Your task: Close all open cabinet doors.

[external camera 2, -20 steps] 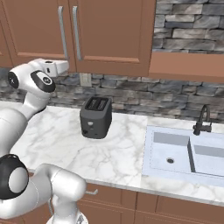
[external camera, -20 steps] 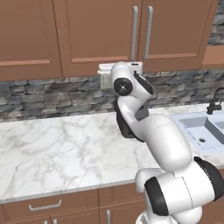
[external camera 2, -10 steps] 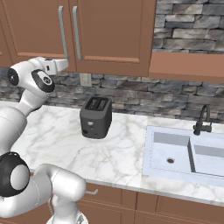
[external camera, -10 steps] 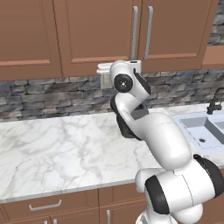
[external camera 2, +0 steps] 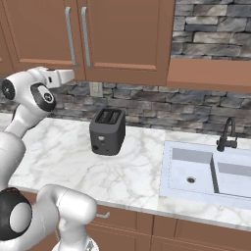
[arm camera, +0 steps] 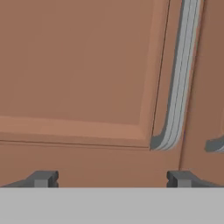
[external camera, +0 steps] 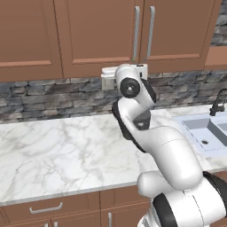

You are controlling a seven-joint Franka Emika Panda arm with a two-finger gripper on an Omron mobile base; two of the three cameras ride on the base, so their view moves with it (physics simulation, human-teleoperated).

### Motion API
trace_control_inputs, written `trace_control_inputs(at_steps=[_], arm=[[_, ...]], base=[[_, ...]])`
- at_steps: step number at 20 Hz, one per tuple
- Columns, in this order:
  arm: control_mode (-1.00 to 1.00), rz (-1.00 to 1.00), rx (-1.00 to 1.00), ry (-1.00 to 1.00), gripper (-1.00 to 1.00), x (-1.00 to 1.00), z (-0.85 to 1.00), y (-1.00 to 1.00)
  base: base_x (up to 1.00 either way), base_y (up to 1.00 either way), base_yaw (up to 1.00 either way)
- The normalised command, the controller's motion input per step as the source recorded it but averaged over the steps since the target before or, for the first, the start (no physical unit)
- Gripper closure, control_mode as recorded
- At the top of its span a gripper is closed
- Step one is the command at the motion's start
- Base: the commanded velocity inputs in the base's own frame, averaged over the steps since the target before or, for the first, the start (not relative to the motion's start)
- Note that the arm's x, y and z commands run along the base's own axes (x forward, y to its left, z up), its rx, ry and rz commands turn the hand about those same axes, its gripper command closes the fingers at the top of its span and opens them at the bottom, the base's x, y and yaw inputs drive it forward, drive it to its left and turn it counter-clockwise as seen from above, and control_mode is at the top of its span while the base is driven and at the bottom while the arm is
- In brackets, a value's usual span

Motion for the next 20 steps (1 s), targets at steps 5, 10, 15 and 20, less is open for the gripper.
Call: trace_control_inputs(at_steps=[5, 10, 15, 20], arm=[[-1.0, 0.0, 0.0, 0.04, -1.0, -0.66, 0.06, -0.25], [-1.0, 0.0, 0.0, 0.15, -1.0, -0.47, 0.37, -0.38], [-1.0, 0.0, 0.0, 0.28, -1.0, -0.29, 0.62, -0.38], [-1.0, 0.0, 0.01, 0.21, -1.0, -0.62, 0.11, -0.4]], base=[[0.0, 0.0, 0.0], [0.0, 0.0, 0.0], [0.0, 0.0, 0.0], [0.0, 0.0, 0.0]])
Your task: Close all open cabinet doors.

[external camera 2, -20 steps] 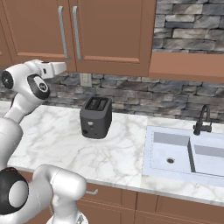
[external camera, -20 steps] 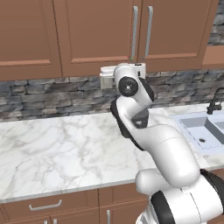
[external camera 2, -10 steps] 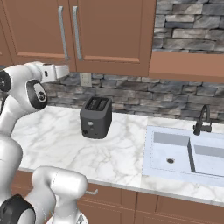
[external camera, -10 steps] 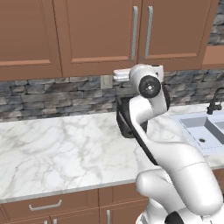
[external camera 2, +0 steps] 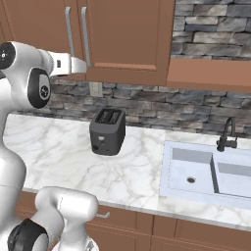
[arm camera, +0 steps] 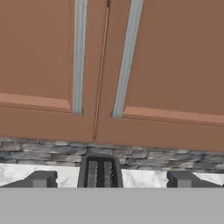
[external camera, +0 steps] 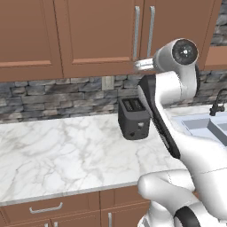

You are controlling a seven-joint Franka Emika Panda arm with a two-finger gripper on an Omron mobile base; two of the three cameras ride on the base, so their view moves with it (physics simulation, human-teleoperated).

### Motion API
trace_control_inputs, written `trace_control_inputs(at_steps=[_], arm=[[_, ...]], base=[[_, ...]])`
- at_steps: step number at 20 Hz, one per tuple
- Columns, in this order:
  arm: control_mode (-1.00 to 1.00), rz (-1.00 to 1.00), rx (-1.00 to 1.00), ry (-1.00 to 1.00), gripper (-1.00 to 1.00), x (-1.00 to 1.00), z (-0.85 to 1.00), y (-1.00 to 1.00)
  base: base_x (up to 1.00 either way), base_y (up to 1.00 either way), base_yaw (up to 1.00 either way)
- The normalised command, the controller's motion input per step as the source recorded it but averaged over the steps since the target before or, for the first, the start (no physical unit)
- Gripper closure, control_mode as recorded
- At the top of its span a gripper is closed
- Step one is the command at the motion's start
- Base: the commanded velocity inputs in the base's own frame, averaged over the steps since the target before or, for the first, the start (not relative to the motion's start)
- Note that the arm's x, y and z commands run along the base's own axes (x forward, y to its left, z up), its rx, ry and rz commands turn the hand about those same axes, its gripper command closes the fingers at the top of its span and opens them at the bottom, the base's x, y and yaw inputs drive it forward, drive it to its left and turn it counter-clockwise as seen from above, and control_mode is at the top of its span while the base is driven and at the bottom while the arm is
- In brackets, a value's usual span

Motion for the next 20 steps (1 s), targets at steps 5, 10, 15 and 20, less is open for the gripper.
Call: trace_control_inputs(at_steps=[5, 10, 15, 20], arm=[[-1.0, 0.0, 0.11, 0.15, -1.0, -0.91, -0.01, -0.24], [-1.0, 0.0, 0.1, 0.09, -1.0, -0.81, -0.1, -0.12], [-1.0, 0.0, 0.09, 0.07, -1.0, -0.7, -0.18, -0.05], [-1.0, 0.0, 0.03, 0.0, -1.0, -0.4, -0.2, -0.01]], base=[[0.0, 0.0, 0.0], [0.0, 0.0, 0.0], [0.0, 0.0, 0.0], [0.0, 0.0, 0.0]])
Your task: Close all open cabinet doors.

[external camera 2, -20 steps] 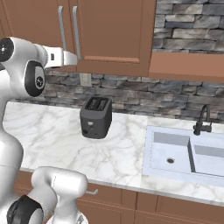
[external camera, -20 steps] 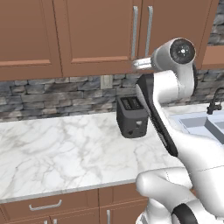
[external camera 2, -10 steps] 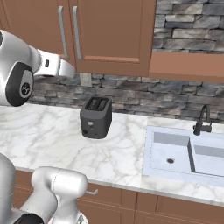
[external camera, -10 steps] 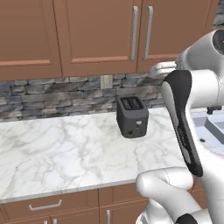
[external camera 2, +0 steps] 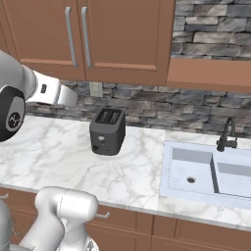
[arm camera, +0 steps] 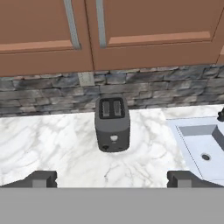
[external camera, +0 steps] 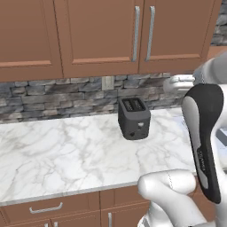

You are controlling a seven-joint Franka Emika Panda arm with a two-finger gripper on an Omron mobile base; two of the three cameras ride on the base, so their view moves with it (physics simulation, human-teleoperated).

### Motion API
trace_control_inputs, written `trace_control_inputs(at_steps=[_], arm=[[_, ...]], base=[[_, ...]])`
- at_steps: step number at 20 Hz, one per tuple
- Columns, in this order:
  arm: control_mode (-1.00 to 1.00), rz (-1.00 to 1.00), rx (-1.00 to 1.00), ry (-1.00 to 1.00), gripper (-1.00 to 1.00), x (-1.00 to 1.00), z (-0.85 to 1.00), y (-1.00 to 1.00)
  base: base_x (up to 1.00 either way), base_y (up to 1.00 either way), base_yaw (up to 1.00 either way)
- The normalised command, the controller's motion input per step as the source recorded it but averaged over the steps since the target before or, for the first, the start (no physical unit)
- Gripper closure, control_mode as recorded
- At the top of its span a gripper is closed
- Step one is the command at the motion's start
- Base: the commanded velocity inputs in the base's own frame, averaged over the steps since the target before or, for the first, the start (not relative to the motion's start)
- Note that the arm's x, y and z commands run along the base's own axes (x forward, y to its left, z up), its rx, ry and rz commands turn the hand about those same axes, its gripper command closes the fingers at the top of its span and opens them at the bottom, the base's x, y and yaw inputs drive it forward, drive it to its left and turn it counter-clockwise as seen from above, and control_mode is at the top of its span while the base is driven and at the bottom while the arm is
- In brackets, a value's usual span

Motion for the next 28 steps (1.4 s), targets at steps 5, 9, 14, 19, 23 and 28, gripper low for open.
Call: trace_control_inputs(at_steps=[5, 9, 14, 19, 23, 28], arm=[[-1.0, 0.0, 0.0, 0.03, -1.0, -0.51, -0.23, 0.0], [-1.0, 0.0, 0.0, 0.18, -1.0, -0.6, 0.0, -0.02], [-1.0, 0.0, 0.0, 0.23, -1.0, -0.44, 0.0, 0.0], [-1.0, 0.0, 0.0, 0.19, -1.0, -0.18, 0.0, -0.01], [-1.0, 0.0, 0.0, 0.12, -1.0, 0.0, 0.0, 0.0], [-1.0, 0.0, -0.02, 0.07, -1.0, 0.0, 0.0, 0.0]], base=[[0.0, 0.0, 0.0], [0.0, 0.0, 0.0], [0.0, 0.0, 0.0], [0.0, 0.0, 0.0], [0.0, 0.0, 0.0], [0.0, 0.0, 0.0]])
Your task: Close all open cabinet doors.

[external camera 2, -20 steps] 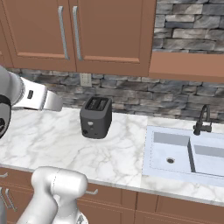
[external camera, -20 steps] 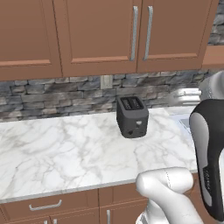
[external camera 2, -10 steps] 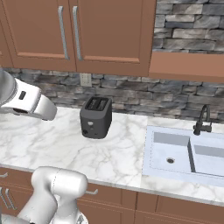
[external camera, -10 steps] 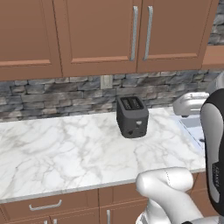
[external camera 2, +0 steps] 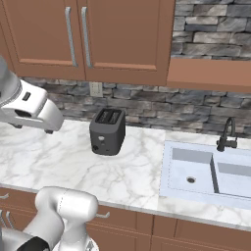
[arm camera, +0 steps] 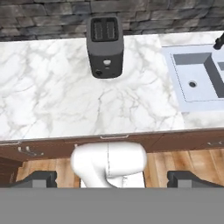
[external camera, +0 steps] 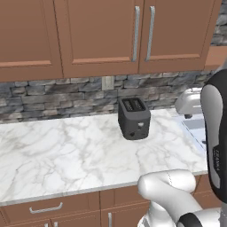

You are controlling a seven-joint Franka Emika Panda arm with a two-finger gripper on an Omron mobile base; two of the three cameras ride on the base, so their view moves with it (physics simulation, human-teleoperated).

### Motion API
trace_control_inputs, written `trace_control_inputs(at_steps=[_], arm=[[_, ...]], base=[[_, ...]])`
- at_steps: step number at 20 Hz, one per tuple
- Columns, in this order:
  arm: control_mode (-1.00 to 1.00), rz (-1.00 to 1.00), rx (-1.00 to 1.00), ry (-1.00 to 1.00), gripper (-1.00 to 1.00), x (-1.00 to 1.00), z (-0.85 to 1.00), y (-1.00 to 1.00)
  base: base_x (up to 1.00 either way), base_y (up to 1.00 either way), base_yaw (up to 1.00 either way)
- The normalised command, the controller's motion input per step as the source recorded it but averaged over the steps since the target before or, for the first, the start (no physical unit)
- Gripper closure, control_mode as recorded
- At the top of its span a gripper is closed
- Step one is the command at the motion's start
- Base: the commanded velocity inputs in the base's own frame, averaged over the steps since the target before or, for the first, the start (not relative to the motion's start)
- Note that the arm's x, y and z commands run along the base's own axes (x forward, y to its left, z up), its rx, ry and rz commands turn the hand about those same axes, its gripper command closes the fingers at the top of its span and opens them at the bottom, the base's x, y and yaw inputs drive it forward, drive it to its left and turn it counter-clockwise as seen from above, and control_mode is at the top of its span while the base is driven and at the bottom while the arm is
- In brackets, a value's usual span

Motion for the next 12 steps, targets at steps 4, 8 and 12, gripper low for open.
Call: trace_control_inputs(at_steps=[4, 8, 12], arm=[[-1.0, 0.0, -0.02, 0.03, -1.0, -0.08, -0.01, 0.0], [-1.0, 0.0, 0.0, 0.03, -1.0, -0.25, -0.03, 0.0], [-1.0, 0.0, 0.0, 0.05, -1.0, -0.19, -0.06, 0.0]], base=[[0.0, 0.0, 0.0], [0.0, 0.0, 0.0], [0.0, 0.0, 0.0]])
